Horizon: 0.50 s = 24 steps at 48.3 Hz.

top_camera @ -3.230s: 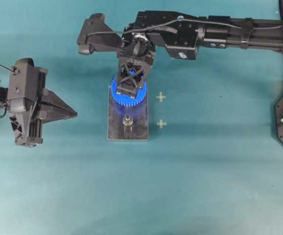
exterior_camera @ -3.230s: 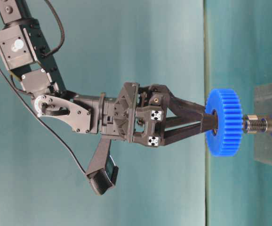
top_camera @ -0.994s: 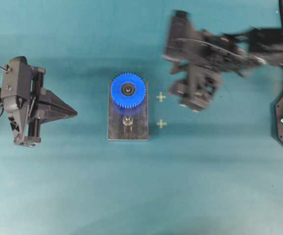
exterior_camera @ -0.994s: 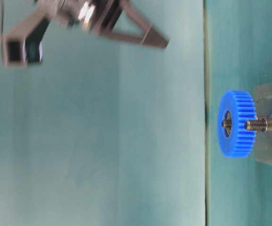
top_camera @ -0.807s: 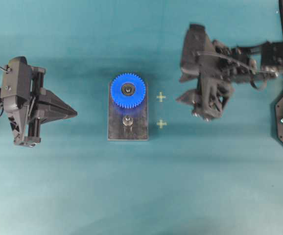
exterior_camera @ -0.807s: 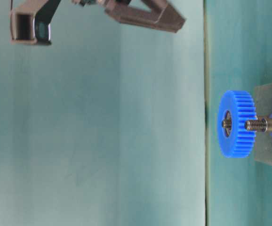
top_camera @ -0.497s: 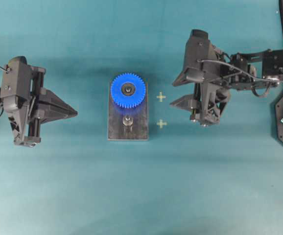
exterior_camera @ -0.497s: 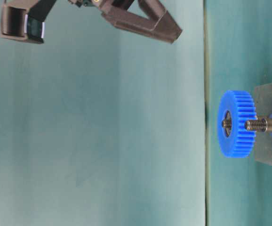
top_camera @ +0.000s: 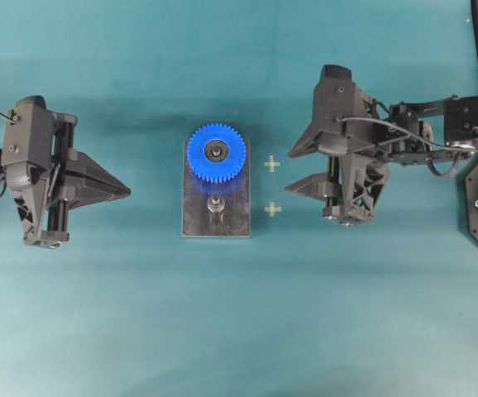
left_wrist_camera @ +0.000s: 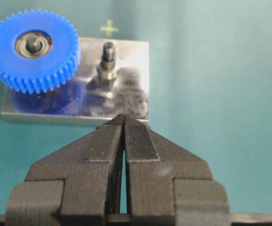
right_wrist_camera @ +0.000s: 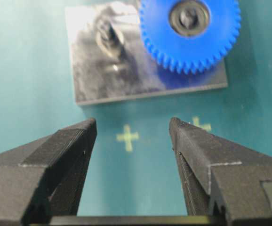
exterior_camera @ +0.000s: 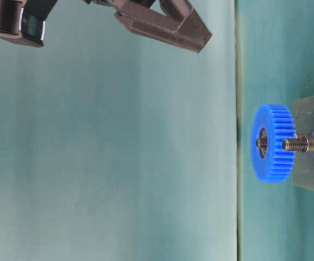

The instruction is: Fit the large gear onto the shaft.

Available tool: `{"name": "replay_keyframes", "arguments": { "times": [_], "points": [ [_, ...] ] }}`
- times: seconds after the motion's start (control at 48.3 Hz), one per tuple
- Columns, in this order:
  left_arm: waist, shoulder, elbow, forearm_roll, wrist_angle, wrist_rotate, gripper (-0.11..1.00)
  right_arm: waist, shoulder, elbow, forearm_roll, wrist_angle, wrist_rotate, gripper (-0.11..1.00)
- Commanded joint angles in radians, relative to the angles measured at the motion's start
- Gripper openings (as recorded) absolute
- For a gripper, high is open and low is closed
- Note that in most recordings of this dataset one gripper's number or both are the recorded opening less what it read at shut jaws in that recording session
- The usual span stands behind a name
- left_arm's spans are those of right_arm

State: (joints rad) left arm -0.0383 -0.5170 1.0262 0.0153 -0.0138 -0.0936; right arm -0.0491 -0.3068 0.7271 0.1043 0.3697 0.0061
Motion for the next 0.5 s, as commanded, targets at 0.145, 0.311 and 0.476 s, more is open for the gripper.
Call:
{"name": "replay_keyframes", "arguments": {
  "times": [0.145,0.311,0.476],
  "points": [
    [0.011,-0.02,0.002,0.003,-0.009,0.003,0.0,0.008,-0.018,-0.008,0.002,-0.034,0.002,0.67],
    [0.021,-0.038,0.011,0.003,-0.005,0.003,0.0,0.017,-0.018,-0.003,0.002,-0.054,0.002,0.67],
    [0.055,-0.049,0.003,0.003,0.057,0.0,0.0,0.025,-0.02,0.006,0.002,-0.078,0.003,0.67]
  ]
}}
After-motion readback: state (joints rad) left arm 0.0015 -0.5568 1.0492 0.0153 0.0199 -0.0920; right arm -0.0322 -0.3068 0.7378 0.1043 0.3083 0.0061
